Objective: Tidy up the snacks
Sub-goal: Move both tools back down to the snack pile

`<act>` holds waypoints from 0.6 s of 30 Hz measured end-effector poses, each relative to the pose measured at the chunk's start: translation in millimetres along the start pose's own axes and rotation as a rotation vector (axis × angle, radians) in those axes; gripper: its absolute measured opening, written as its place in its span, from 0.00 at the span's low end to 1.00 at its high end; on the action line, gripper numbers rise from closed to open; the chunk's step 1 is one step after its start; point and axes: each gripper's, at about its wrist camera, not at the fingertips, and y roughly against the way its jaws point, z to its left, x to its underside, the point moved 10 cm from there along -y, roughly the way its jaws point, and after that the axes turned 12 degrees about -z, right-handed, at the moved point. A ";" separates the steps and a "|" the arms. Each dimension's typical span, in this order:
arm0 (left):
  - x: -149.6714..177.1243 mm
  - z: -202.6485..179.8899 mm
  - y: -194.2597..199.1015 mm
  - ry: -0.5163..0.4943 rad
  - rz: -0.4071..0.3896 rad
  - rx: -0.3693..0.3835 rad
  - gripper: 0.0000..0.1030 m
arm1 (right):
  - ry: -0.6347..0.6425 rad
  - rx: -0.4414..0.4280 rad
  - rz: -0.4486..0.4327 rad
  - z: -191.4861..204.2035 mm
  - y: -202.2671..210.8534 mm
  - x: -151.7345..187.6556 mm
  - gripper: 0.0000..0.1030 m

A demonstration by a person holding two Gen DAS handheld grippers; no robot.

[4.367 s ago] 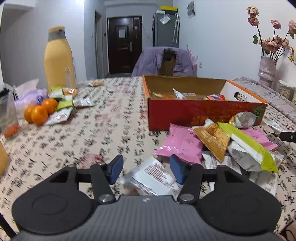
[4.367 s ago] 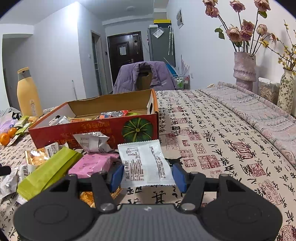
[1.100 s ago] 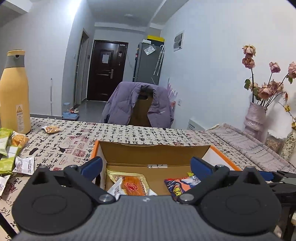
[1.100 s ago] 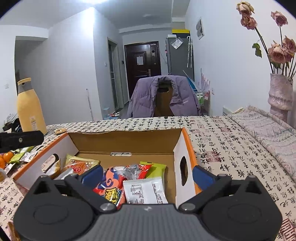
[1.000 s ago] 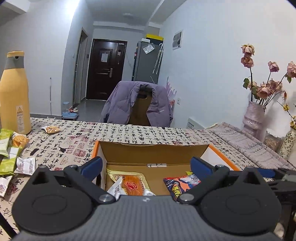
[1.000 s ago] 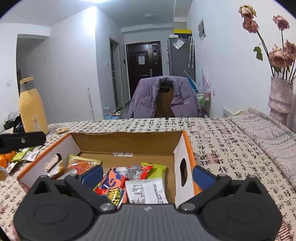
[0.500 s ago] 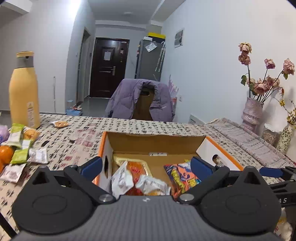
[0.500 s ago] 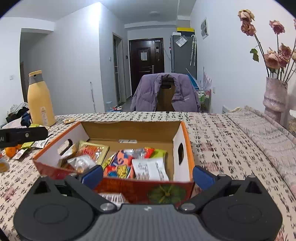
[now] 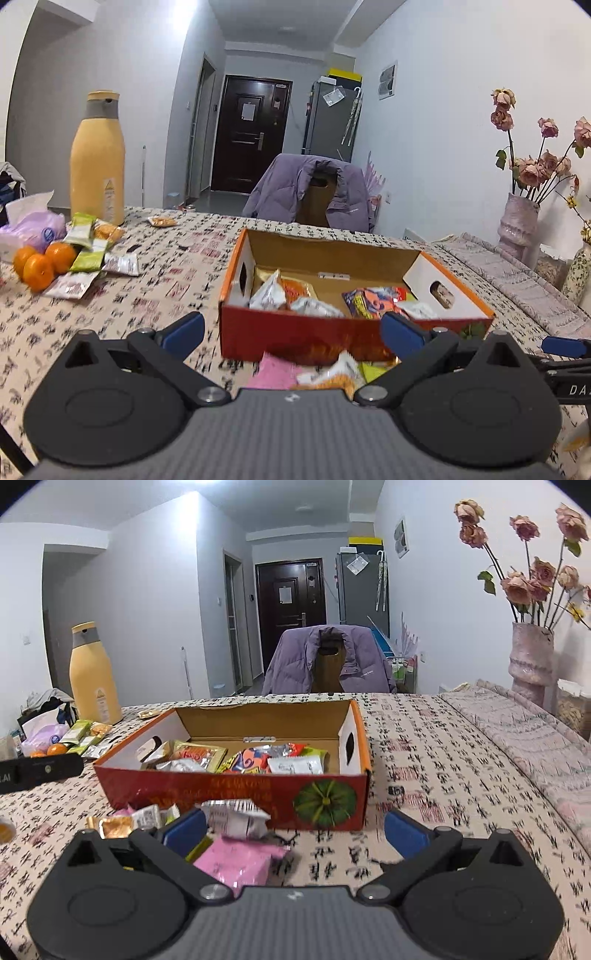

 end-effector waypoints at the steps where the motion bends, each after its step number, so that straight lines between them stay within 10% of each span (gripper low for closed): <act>1: 2.8 0.9 3.6 0.010 -0.003 0.001 1.00 | -0.002 -0.001 0.001 -0.4 2.6 2.1 1.00; 18: 33.4 -12.7 41.1 -0.074 -0.024 0.058 1.00 | -0.001 -0.017 -0.001 1.5 27.0 31.8 1.00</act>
